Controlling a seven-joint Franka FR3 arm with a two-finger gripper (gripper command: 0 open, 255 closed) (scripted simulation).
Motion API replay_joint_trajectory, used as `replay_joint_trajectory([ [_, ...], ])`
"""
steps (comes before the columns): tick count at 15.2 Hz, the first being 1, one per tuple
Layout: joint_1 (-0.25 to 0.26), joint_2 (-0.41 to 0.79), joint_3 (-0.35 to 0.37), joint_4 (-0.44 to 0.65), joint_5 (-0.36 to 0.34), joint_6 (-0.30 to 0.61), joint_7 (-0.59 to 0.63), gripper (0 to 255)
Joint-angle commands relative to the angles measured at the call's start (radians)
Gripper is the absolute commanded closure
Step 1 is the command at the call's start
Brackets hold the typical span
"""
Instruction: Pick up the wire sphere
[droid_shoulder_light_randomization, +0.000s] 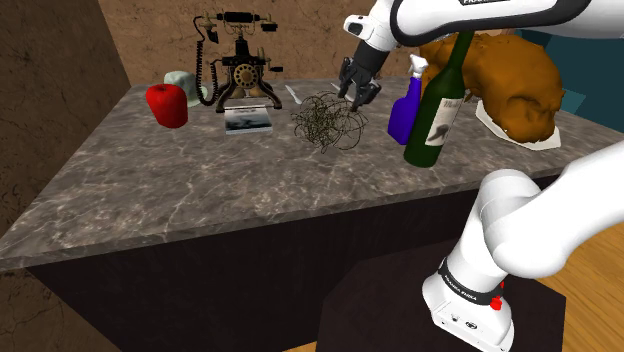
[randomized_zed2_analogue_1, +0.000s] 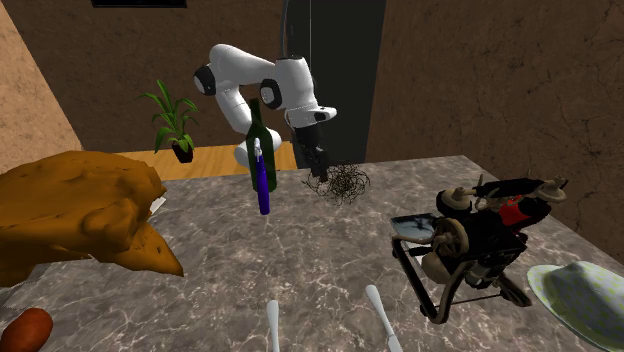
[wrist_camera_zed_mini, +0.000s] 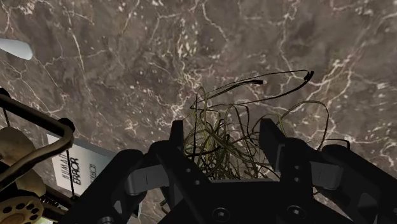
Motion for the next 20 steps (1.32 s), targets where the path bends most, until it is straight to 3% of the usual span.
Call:
replay_joint_trajectory([
  [1, 0.000, 0.000, 0.000, -0.001, 0.000, 0.002, 0.000, 255],
  [9, 0.000, 0.001, -0.002, 0.000, 0.000, 0.002, -0.002, 255],
  [20, 0.012, 0.016, 0.016, 0.158, 0.018, -0.141, -0.005, 255],
])
